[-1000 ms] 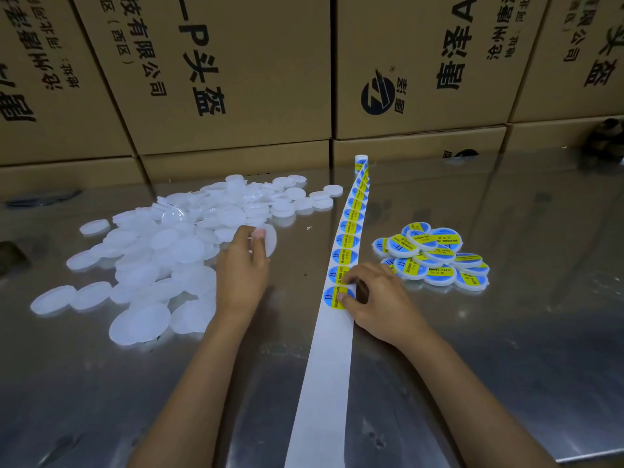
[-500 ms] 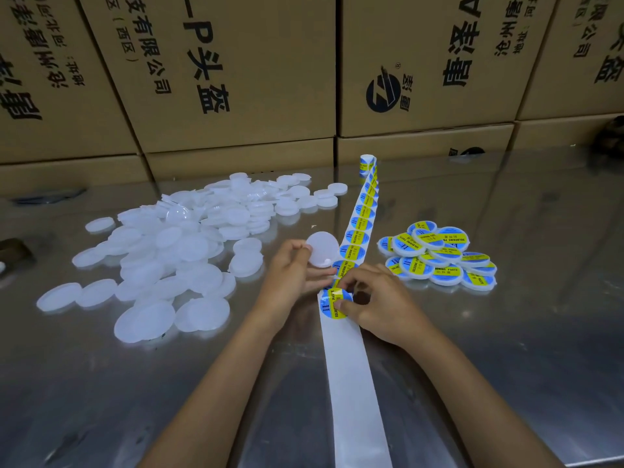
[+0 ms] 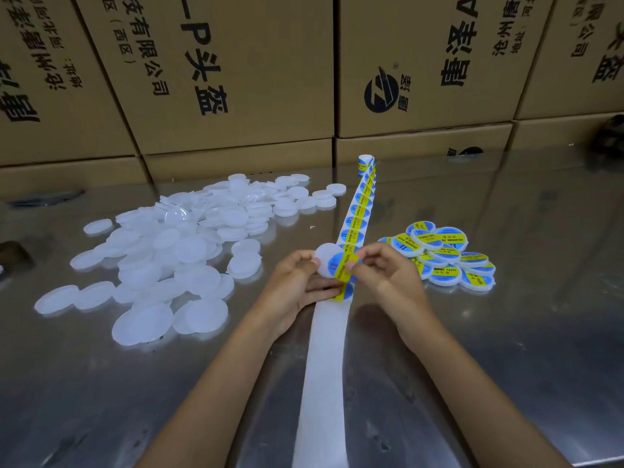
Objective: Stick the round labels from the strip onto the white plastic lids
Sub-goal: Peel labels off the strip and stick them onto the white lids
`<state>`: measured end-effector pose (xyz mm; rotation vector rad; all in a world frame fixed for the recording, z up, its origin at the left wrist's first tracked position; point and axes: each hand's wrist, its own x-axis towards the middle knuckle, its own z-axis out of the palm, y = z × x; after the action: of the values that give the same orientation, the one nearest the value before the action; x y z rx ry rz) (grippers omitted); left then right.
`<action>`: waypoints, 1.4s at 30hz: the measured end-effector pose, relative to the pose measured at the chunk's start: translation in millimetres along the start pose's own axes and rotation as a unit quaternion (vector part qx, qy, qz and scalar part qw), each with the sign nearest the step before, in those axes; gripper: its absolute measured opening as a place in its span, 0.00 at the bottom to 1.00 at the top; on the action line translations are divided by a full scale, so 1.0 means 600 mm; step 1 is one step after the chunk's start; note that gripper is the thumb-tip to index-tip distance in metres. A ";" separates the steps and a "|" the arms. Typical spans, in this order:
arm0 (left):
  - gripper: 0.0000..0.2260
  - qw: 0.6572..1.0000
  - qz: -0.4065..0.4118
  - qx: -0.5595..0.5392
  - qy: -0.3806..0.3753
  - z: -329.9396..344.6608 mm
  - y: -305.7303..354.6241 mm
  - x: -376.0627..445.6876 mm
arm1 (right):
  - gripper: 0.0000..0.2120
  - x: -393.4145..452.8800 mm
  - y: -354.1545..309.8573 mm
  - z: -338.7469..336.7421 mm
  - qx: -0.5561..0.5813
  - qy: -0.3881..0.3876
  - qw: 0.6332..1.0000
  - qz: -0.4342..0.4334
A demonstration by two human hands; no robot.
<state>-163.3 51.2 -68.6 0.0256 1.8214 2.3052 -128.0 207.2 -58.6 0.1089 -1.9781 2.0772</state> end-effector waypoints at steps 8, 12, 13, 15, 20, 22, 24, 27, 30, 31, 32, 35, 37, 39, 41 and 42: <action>0.12 0.997 -0.007 -0.022 -0.077 0.006 0.008 -0.010 | 0.11 0.008 0.001 -0.004 0.050 0.059 0.997 0.006; 0.12 0.994 -0.009 -0.020 -0.111 0.010 0.008 -0.014 | 0.12 0.009 0.003 -0.004 0.043 0.061 0.997 -0.007; 0.12 0.993 -0.009 -0.018 -0.118 0.011 0.008 -0.015 | 0.12 0.009 0.004 -0.004 0.037 0.061 0.997 -0.007; 0.13 0.992 -0.010 -0.020 -0.128 0.012 0.008 -0.015 | 0.12 0.010 0.006 -0.003 0.018 0.059 0.998 -0.009; 0.13 0.989 -0.010 -0.034 -0.145 0.015 0.009 -0.016 | 0.12 0.012 0.012 -0.004 -0.014 0.059 0.998 -0.017; 0.14 0.988 -0.007 -0.034 -0.150 0.015 0.009 -0.017 | 0.12 0.013 0.016 -0.004 -0.019 0.062 0.998 -0.024; 0.14 0.988 -0.005 -0.034 -0.154 0.016 0.009 -0.018 | 0.13 0.014 0.020 -0.005 -0.026 0.067 0.997 -0.031; 0.14 0.987 -0.001 -0.032 -0.155 0.017 0.008 -0.019 | 0.13 0.016 0.027 -0.004 -0.049 0.074 0.995 -0.049; 0.14 0.989 0.005 -0.032 -0.147 0.017 0.008 -0.018 | 0.13 0.015 0.035 -0.003 -0.134 0.093 0.981 -0.101; 0.13 0.989 0.004 -0.038 -0.144 0.018 0.008 -0.018 | 0.13 0.015 0.037 -0.005 -0.173 0.101 0.972 -0.120; 0.13 0.989 0.002 -0.045 -0.140 0.018 0.009 -0.018 | 0.14 0.015 0.040 -0.007 -0.201 0.109 0.965 -0.132; 0.12 0.987 -0.010 -0.088 -0.135 0.020 0.013 -0.019 | 0.25 0.017 0.045 -0.012 -0.194 0.123 0.966 -0.120; 0.13 0.983 -0.015 -0.119 -0.138 0.022 0.015 -0.020 | 0.24 0.017 0.045 -0.009 -0.189 0.116 0.970 -0.105; 0.14 0.981 -0.022 -0.133 -0.142 0.026 0.016 -0.022 | 0.21 0.016 0.047 -0.009 -0.201 0.102 0.969 -0.104; 0.15 0.978 -0.032 -0.137 -0.153 0.030 0.017 -0.024 | 0.16 0.015 0.045 -0.009 -0.189 0.102 0.971 -0.108; 0.15 0.977 -0.038 -0.138 -0.158 0.031 0.018 -0.026 | 0.14 0.014 0.043 -0.010 -0.181 0.105 0.971 -0.115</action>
<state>-147.0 64.2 -51.6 0.2612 1.3198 2.3207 -141.6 213.6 -82.0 0.0422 -2.0637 1.4947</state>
